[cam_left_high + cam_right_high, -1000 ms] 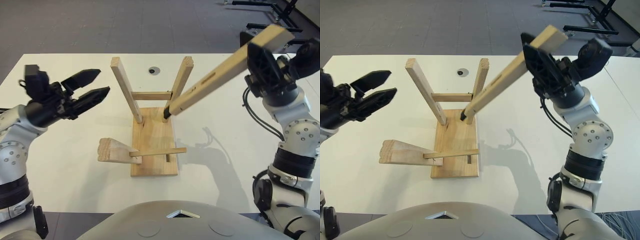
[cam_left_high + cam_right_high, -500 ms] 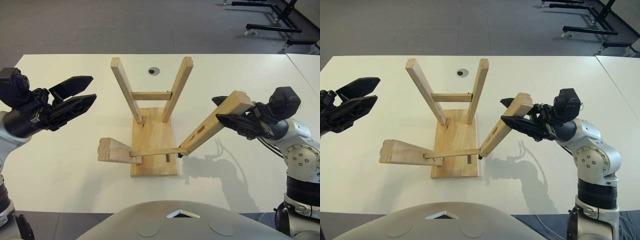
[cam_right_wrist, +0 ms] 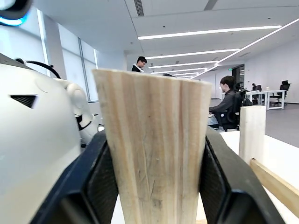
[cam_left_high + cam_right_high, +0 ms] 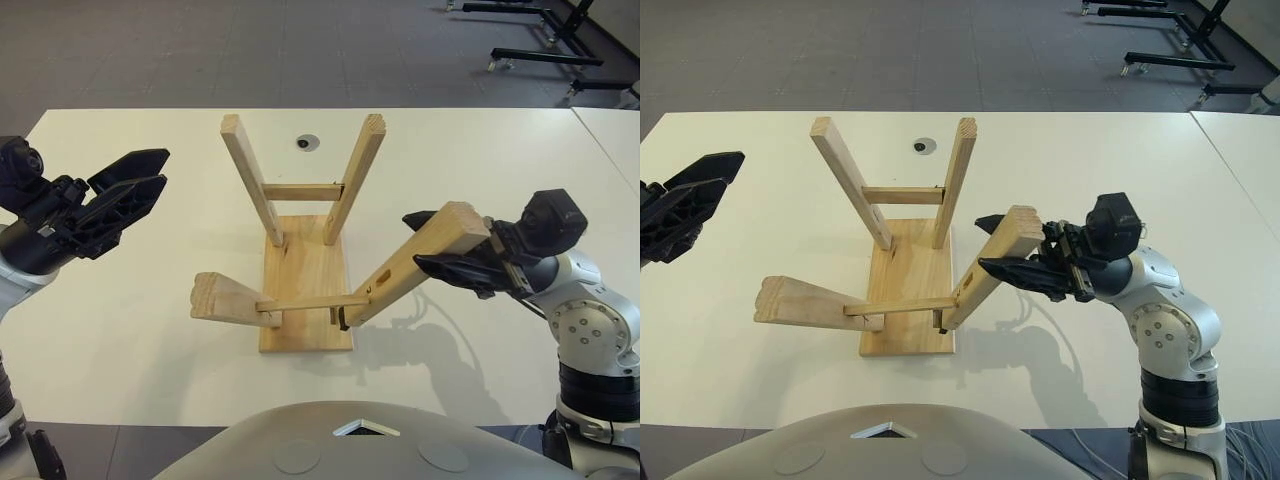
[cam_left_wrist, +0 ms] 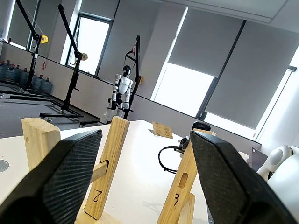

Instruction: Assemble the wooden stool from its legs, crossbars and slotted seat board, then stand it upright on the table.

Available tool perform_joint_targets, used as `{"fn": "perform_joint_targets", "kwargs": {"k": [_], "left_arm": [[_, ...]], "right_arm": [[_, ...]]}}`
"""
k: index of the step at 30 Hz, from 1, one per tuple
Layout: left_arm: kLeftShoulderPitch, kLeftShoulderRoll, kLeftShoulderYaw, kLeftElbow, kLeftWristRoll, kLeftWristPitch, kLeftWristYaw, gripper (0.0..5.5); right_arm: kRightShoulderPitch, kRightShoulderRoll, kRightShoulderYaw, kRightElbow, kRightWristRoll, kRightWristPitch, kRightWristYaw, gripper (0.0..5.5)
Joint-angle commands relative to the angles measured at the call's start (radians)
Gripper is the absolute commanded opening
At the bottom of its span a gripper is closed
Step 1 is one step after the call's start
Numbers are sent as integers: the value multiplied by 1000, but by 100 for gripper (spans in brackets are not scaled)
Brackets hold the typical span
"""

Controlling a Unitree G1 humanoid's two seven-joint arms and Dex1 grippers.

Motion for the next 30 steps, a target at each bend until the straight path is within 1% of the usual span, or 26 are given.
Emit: {"fn": "perform_joint_targets", "kwargs": {"k": [1,6,8,10,12,15,17,20,25,30], "left_arm": [[33,-8,20,-18,22,-10,10,345],[76,-29,35,-55,22,-24,24,345],[95,-33,50,-75,5,-23,28,345],[106,-34,64,-87,-10,-22,31,345],[116,-31,75,-88,-14,-23,31,345],[128,-25,93,-91,-17,-23,31,345],[133,-23,102,-86,-12,-25,29,345],[136,-33,100,-86,-2,-31,28,345],[163,-45,101,-103,3,-42,28,345],[175,-53,90,-111,16,-52,19,345]], "right_arm": [[19,24,17,-5,-27,-51,25,206],[37,-61,22,24,51,47,123,206],[65,-67,9,30,17,8,157,206],[83,-43,-6,33,14,-19,150,206],[106,7,11,-5,-38,-88,118,206],[162,47,22,-78,-103,-165,61,206],[214,51,21,-113,-93,-185,67,206],[286,49,61,-135,-139,-251,126,206],[250,40,129,-46,-202,-356,250,206],[151,32,119,66,-216,-419,275,205]]}}
